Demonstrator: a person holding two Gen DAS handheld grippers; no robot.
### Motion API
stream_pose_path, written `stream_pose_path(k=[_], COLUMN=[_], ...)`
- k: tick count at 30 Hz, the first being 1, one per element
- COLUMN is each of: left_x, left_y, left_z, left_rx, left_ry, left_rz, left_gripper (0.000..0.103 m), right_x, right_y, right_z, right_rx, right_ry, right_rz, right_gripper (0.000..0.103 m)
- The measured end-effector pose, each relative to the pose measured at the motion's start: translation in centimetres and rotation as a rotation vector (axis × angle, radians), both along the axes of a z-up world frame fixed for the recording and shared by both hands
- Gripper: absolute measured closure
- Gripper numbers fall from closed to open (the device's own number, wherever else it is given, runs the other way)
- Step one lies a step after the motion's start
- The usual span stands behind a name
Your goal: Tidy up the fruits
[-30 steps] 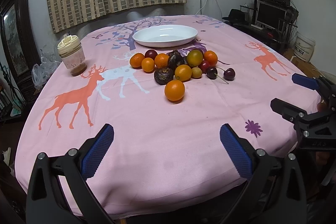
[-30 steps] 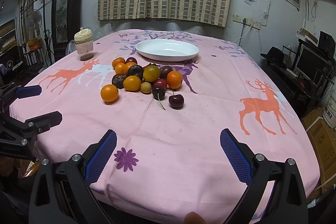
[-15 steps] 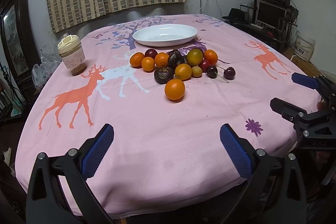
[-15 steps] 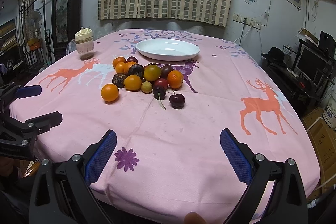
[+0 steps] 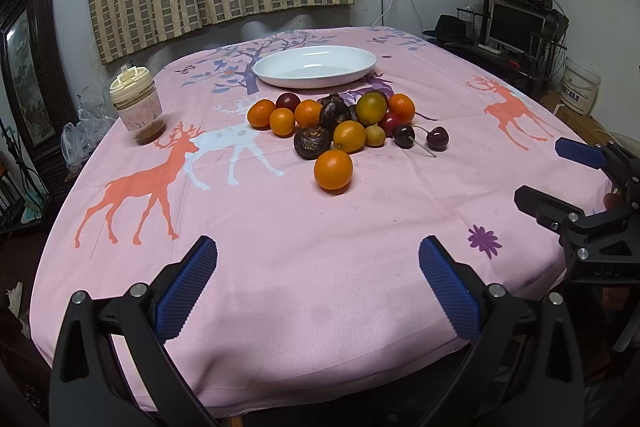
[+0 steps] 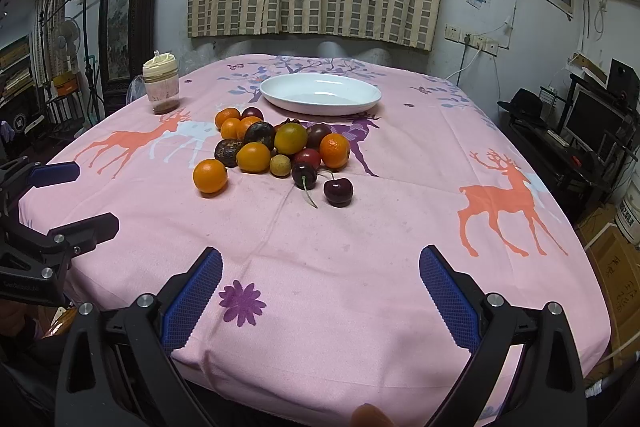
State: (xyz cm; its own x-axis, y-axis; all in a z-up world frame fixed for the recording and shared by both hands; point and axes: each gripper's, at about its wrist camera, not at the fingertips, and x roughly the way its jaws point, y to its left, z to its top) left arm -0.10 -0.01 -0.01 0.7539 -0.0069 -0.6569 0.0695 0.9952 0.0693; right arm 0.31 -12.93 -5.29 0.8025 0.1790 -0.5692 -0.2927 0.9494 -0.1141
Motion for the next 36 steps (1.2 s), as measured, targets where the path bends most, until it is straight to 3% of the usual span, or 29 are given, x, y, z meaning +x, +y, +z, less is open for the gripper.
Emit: stream_pose_path(k=[19,30,34,36], left_x=[-0.1,0.5,1.0,1.5], left_y=[0.4,1.0,2.2,3.5], left_z=[-1.0,-1.8,-2.4,-2.5], left_rx=[-0.001,-0.005,0.001,-0.037], left_ry=[0.013,0.047,0.055,0.057], left_rz=[0.0,0.01,0.008,0.019], left_gripper=[0.004,0.004,0.004,0.004], right_x=[0.1,0.6,1.6,2.7], right_y=[0.0,0.5,-0.1,-0.7], right_z=[0.0,-1.6,-1.9,-2.0], right_rx=[0.001,0.007,0.078,0.135], right_ry=[0.003,0.037,0.091,0.138], right_rz=[0.001,0.003,0.032,0.052], right_gripper=[0.004,0.004,0.004,0.004])
